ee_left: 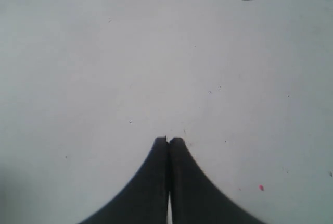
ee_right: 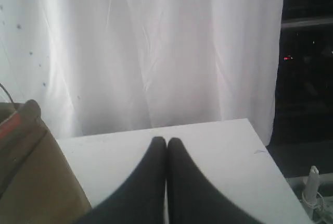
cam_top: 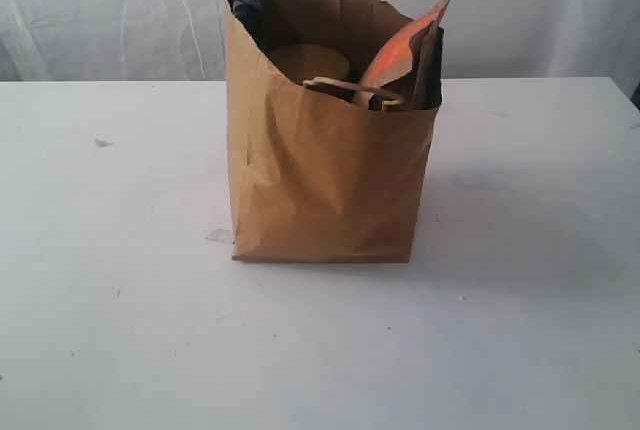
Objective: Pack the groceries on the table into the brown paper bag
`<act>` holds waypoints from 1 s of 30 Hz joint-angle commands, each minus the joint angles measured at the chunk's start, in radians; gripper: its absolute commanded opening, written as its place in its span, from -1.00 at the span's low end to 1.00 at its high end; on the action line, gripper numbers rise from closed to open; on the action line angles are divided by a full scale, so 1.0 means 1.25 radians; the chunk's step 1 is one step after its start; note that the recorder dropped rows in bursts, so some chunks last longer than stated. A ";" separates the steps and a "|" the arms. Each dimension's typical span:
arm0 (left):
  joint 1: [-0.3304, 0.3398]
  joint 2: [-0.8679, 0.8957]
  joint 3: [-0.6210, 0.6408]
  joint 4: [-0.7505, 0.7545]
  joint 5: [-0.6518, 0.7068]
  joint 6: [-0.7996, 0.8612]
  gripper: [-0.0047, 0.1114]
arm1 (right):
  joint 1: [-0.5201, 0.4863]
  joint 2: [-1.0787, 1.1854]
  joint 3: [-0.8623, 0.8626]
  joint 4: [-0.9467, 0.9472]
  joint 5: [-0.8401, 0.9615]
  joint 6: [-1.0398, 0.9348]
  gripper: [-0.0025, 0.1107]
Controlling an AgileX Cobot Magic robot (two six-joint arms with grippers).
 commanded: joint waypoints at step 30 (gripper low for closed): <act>-0.006 -0.004 0.000 0.000 0.000 0.000 -0.92 | -0.076 -0.337 0.444 0.213 -0.471 -0.302 -0.96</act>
